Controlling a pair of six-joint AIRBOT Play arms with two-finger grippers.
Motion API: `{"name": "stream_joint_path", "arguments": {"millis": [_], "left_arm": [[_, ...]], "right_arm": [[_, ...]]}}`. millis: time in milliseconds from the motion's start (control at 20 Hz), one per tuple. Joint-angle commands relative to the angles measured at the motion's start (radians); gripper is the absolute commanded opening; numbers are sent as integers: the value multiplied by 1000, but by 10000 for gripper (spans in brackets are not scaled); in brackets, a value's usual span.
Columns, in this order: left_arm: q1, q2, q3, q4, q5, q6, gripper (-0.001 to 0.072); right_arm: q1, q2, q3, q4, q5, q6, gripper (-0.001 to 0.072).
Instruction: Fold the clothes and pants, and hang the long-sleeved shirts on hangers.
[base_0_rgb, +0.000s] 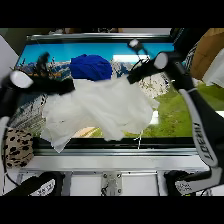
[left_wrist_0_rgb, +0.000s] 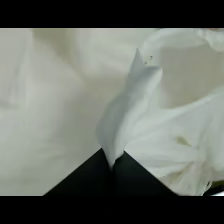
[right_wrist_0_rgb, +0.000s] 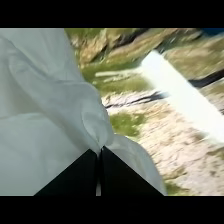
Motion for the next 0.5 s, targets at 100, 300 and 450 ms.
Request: {"name": "stream_joint_path", "arguments": {"millis": [100,300,450], "left_arm": [[-70,158,548,-2,79,-1,8],[-200,197,763,-1,233,48,8],[-262,213,762,6,385,62,8]], "right_arm": [[0,405,143,-43,-74,122,9],[0,642,151,-43,-206,245,8],[0,751,152,-43,-264,312,8]]}}
